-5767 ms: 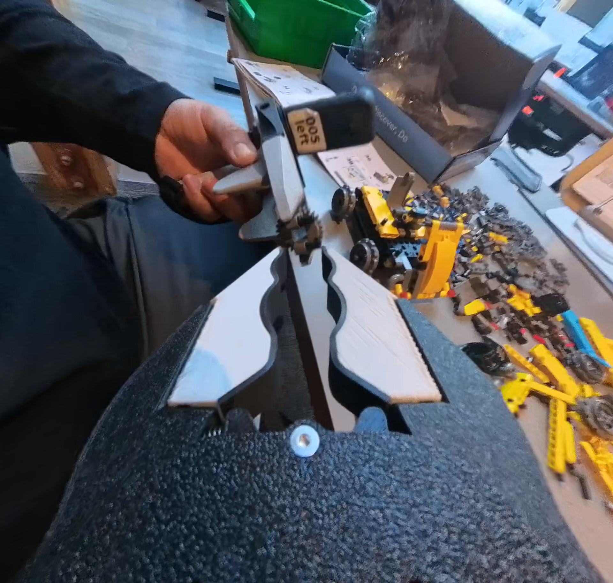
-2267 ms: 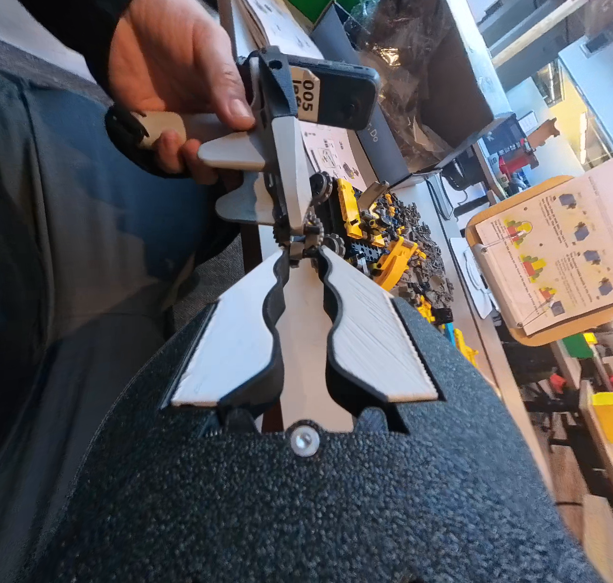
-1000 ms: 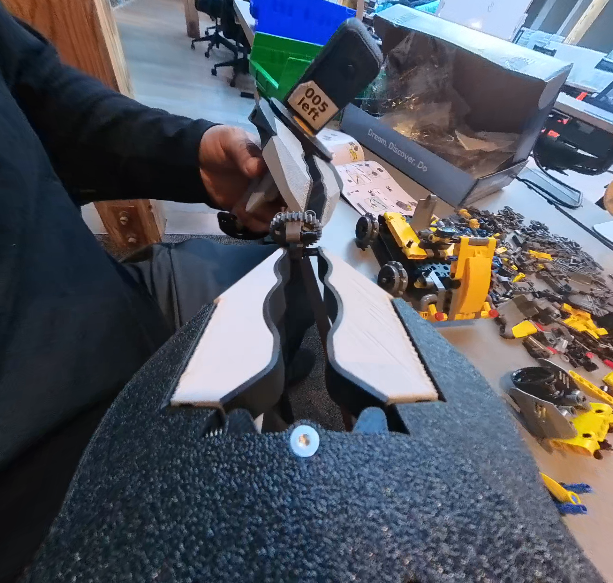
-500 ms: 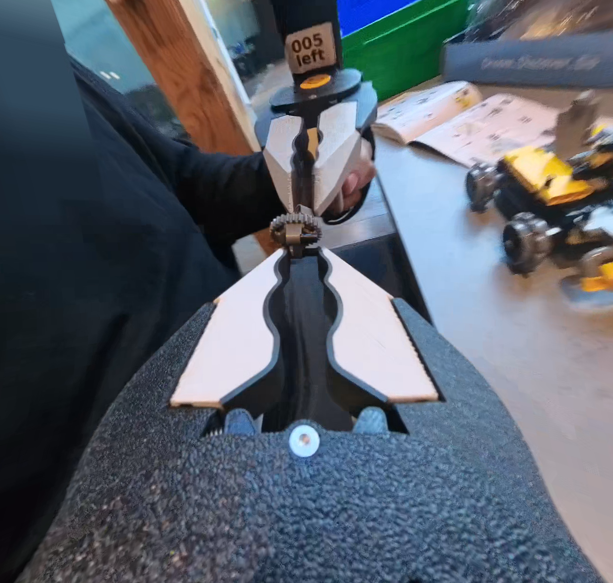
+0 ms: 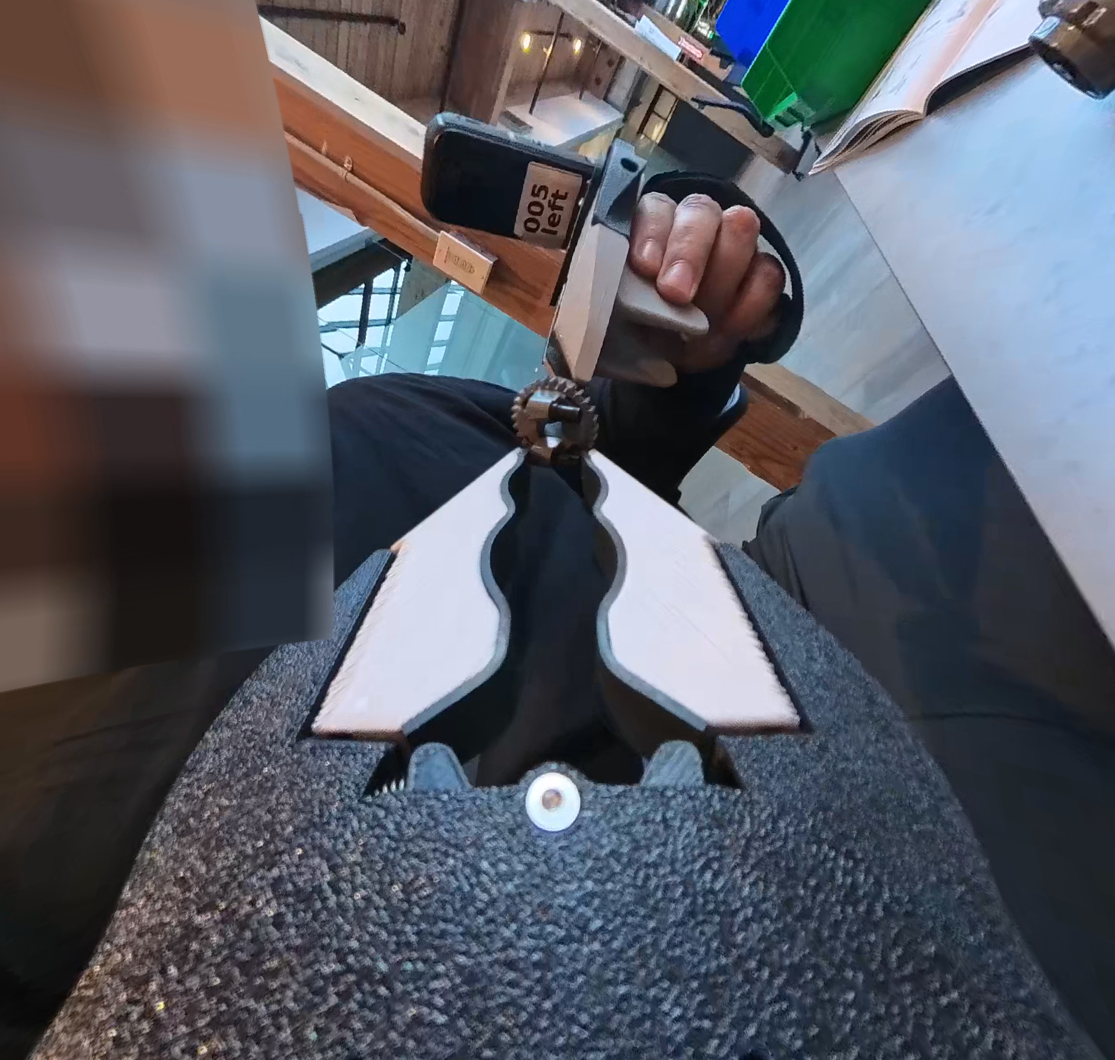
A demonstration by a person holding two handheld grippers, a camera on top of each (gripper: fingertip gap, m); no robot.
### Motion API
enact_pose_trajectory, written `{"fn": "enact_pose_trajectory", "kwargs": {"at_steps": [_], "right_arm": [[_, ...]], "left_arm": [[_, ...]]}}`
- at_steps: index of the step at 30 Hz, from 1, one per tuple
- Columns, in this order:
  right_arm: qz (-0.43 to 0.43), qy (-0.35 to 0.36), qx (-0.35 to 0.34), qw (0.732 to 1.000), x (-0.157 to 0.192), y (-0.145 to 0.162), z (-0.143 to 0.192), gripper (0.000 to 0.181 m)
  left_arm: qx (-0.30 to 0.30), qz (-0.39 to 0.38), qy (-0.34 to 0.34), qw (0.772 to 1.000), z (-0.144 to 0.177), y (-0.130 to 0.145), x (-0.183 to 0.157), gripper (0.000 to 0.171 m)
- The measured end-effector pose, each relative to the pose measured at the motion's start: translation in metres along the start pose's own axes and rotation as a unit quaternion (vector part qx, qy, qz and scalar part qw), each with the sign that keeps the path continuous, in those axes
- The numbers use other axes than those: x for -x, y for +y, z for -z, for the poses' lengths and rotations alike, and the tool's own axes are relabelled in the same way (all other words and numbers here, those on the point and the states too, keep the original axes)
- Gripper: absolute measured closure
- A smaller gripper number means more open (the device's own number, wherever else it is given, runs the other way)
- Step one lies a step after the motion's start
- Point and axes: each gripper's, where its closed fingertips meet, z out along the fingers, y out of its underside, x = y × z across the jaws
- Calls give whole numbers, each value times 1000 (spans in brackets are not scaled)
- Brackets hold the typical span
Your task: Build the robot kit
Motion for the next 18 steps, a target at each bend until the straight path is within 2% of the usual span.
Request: {"fn": "enact_pose_trajectory", "kwargs": {"at_steps": [5, 11, 18], "right_arm": [[-14, 6, -20, 1000, -7, -5, 4, 165], [-18, -3, -27, 999, -9, -5, 3, 165], [-17, 4, -40, 999, -12, -10, 7, 165]], "left_arm": [[12, -8, -28, 1000, -1, 7, 7, 168], [24, 16, -34, 999, -2, 14, 12, 169], [44, 43, -32, 998, -2, 23, 17, 133]]}}
